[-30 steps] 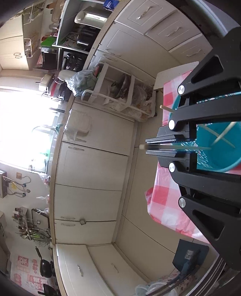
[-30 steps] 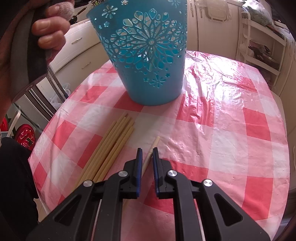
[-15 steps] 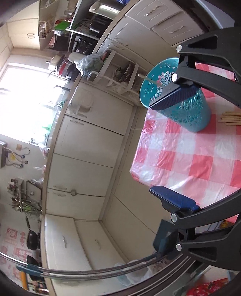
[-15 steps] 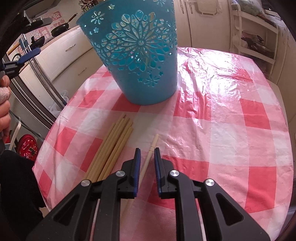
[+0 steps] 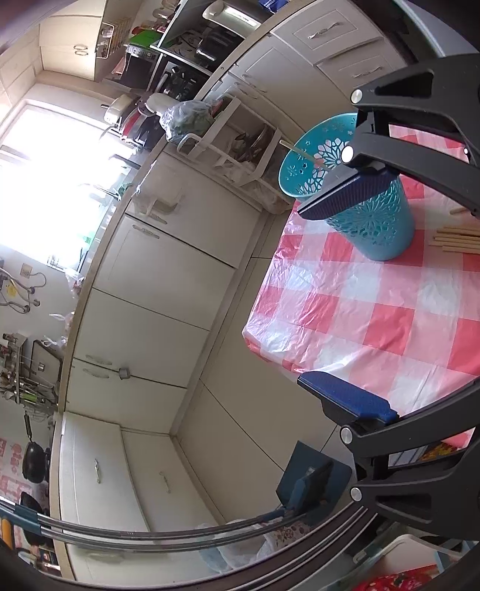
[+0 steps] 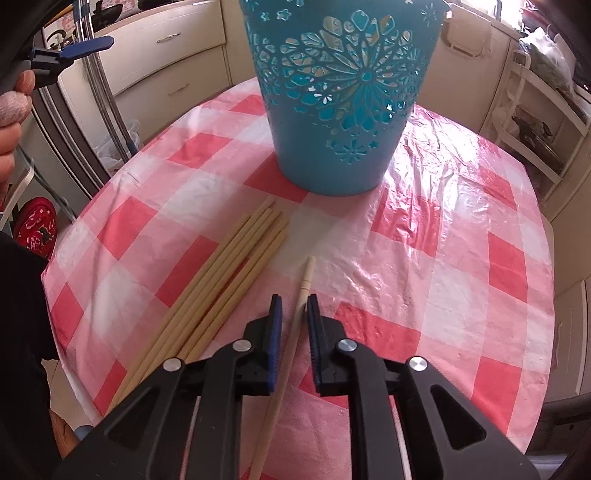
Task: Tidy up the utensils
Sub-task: 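Close the right gripper on a single wooden chopstick, then lift the chopstick with the right gripper and drop it into the basket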
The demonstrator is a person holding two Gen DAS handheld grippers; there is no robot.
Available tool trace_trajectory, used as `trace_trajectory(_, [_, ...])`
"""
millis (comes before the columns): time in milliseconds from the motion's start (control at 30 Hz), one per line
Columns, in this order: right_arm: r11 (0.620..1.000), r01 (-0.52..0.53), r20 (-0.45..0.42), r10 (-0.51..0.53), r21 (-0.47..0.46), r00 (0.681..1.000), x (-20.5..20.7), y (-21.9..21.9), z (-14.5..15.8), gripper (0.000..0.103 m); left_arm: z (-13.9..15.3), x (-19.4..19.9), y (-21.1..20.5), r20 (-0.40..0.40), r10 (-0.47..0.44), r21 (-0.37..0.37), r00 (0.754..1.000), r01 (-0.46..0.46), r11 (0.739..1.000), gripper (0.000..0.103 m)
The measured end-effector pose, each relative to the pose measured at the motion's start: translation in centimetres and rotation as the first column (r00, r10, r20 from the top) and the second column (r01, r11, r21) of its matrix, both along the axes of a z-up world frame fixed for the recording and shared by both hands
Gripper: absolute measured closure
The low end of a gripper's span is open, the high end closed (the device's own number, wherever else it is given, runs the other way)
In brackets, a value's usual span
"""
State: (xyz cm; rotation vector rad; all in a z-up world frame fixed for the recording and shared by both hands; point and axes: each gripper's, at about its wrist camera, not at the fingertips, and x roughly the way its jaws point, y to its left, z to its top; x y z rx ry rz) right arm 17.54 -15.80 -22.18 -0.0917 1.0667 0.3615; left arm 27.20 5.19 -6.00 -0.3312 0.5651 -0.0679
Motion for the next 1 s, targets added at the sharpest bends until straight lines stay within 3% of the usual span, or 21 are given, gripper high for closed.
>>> trace_trajectory(200, [0.999, 0.02, 0.015, -0.019, -0.028, 1.0, -0.5, 0.1, -0.1, 0.089, -0.6, 0.3, -0.6, -0.021, -0.002, 0.013, 1.0, 0.003, 1.0, 0.023])
trace_trajectory(333, [1.0, 0.023, 0.026, -0.023, -0.005, 0.999, -0.9, -0.1, -0.1, 0.096, -1.0, 0.6, -1.0, -0.034, -0.005, 0.028, 0.999, 0.006, 1.0, 0.022])
trace_trajectory(700, [0.964, 0.118, -0.017, -0.117, 0.24, 0.993, -1.9, -3.8, 1.4, 0.097, -1.9, 1.2, -1.5, -0.071, -0.006, 0.042, 0.997, 0.009, 0.999, 0.022])
trace_trajectory(1000, [0.868, 0.111, 0.076, -0.168, 0.484, 0.983, -3.0, -7.2, 8.7, 0.097, -2.0, 1.3, -1.5, -0.075, -0.007, 0.046, 0.997, 0.011, 0.999, 0.022])
